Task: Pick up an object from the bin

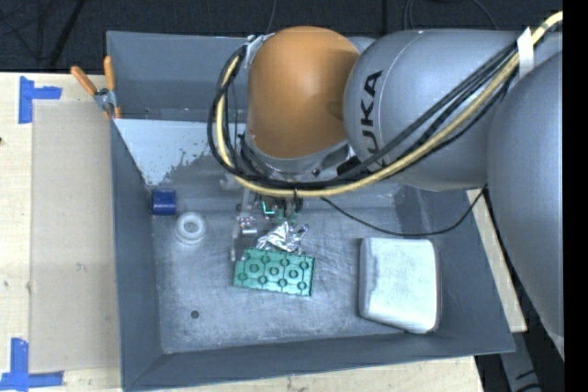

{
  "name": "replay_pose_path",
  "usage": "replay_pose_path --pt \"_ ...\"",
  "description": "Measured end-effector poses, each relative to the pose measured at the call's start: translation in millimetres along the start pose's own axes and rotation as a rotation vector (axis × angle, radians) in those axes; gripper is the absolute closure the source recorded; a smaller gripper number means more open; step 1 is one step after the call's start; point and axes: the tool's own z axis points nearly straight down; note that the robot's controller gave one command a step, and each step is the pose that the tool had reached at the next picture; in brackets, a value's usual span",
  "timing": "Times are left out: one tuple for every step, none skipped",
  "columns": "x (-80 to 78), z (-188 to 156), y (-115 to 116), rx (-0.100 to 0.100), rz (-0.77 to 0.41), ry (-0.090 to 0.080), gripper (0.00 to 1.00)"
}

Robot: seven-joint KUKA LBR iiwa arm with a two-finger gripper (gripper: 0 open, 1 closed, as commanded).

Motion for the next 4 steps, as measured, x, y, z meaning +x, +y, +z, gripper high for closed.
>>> replay_pose_path --pt "-38.9 128 5 -0.005 0.035 -0.013 0.00" --pt "-9.8 124 -51 -0.009 0.132 -0.021 0.00" --pt "5.9 124 -71 -0.012 0.288 -0.024 0.00" --pt "-11.5 125 -90 -0.013 0.478 -0.014 0.00"
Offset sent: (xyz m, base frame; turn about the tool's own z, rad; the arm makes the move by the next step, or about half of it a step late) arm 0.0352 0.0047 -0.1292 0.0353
